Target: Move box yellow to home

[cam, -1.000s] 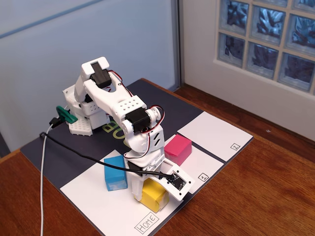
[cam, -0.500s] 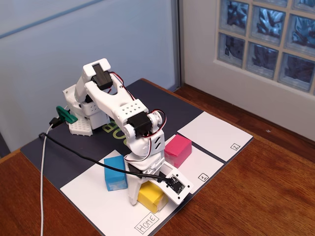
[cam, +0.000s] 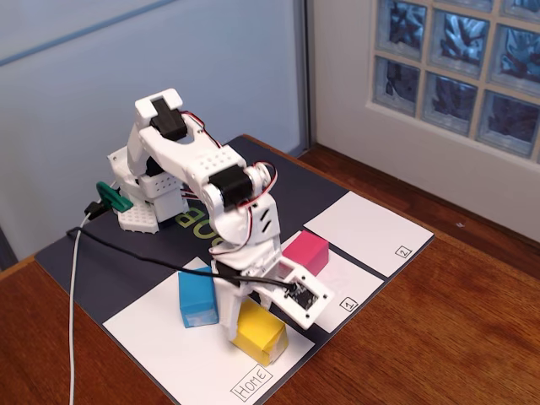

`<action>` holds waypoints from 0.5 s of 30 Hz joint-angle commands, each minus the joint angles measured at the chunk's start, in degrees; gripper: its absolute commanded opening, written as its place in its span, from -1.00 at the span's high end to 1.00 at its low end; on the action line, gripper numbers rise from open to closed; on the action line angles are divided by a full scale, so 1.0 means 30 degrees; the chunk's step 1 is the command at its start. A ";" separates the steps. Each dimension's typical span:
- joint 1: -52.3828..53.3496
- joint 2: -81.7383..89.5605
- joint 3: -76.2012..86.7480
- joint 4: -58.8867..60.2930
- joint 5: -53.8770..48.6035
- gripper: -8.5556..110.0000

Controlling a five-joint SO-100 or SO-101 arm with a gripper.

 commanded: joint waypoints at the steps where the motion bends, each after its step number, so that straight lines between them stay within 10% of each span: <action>1: -0.0293 0.2168 -0.0088 0.0264 -0.0176 0.32; 15: -0.0703 0.6416 0.0410 0.1729 -0.0410 0.34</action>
